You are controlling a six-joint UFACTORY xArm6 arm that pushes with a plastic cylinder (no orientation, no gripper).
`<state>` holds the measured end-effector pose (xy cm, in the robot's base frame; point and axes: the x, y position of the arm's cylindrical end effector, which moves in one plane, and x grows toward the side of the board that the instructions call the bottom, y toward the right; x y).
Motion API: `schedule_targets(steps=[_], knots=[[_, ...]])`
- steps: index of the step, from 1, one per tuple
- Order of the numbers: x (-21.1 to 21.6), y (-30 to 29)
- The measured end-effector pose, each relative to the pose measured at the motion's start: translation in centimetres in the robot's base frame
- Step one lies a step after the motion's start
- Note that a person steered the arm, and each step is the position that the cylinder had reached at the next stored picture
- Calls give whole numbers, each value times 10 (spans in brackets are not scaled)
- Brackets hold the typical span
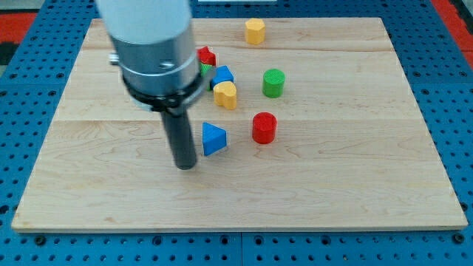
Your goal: Push blue triangle towards yellow heart
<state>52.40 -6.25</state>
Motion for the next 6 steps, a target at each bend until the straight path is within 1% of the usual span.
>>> schedule_targets(steps=[1, 3, 4, 6], knots=[[-5, 12], [-42, 8], [-51, 22], [-39, 55]])
